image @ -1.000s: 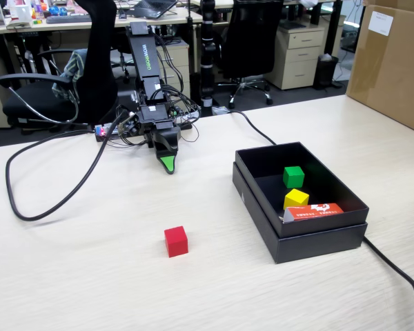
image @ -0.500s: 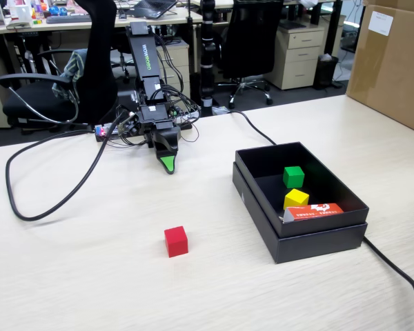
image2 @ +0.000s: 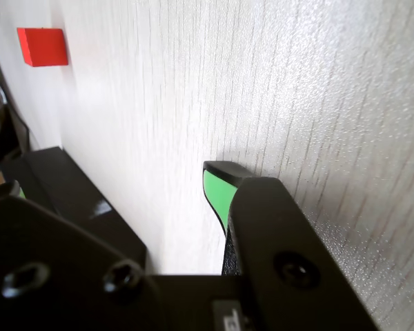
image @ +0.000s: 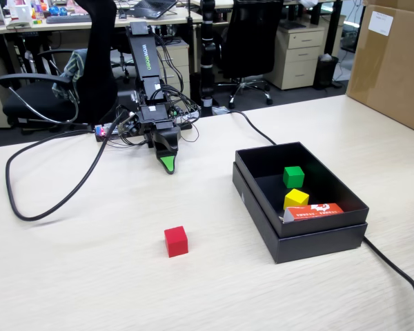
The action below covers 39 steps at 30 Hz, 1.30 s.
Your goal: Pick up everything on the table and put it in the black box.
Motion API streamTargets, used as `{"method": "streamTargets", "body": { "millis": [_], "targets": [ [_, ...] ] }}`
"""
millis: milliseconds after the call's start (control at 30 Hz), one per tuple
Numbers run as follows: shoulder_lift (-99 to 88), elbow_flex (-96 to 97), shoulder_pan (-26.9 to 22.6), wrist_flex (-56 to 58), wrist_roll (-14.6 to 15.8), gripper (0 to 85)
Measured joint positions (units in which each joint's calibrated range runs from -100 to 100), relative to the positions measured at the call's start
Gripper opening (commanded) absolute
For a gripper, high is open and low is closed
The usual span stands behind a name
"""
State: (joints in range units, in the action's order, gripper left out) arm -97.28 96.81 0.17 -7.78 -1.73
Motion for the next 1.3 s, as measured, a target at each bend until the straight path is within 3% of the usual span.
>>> {"method": "streamTargets", "body": {
  "millis": [333, 567, 833, 933, 1000, 1300],
  "targets": [
    [-0.9, -0.9, 0.2, 2.4, 0.0, 47.6],
    [-0.9, -15.0, 2.7, 26.7, 0.0, 47.5],
    [8.2, -36.1, 3.5, 41.7, 2.7, 47.5],
    [15.9, -47.4, 3.8, 48.8, 3.3, 47.3],
    [35.3, -66.0, 4.1, 55.5, 3.5, 47.5],
    [73.7, -103.1, 3.6, 72.6, 4.3, 47.5]
  ]
}}
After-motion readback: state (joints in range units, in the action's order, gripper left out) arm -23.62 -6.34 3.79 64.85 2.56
